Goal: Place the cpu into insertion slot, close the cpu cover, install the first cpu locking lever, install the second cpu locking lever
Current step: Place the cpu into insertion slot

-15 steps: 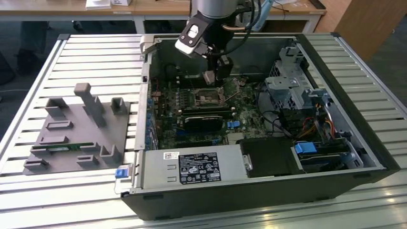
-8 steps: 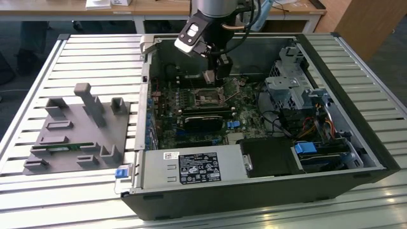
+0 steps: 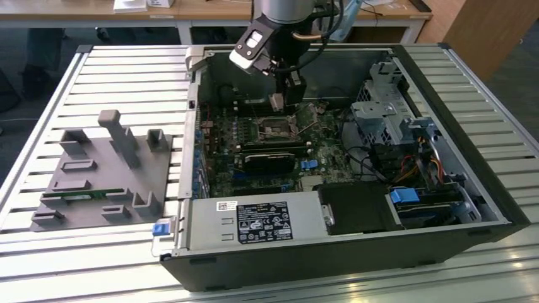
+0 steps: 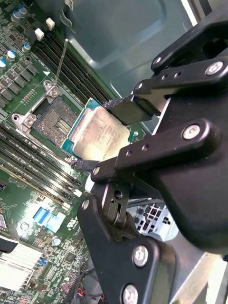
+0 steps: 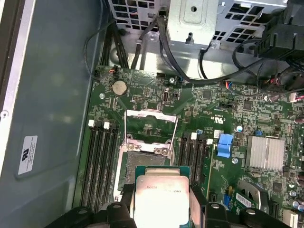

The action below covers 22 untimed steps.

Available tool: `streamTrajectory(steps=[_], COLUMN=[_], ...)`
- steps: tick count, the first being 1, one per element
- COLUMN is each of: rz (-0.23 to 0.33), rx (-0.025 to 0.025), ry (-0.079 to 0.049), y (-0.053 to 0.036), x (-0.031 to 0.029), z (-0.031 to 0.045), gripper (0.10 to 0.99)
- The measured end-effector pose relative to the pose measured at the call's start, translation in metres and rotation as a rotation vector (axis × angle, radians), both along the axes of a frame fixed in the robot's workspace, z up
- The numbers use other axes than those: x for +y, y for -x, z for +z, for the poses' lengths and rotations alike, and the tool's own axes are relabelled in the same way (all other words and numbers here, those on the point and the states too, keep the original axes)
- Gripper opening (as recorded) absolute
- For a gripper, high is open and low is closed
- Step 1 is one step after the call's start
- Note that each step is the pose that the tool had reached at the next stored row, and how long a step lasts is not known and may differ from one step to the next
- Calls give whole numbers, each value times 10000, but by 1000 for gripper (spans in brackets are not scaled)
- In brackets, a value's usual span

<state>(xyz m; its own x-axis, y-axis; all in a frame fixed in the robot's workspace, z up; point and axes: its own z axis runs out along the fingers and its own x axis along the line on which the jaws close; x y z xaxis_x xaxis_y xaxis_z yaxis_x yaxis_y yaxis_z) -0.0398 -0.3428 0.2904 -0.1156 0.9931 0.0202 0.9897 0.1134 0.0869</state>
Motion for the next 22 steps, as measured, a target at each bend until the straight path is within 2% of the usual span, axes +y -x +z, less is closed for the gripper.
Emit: streamTrajectory(steps=[4,8,13,19,22], rz=[-3,-55,-471,-474,-474], rx=[-1,1,1,1,2], ry=[-2,0,0,-5,-3], y=[0,3,15,15,15], x=[5,46,50,52,52], z=[-3,-30,-47,-125,-133], gripper=[541,541,541,541,541])
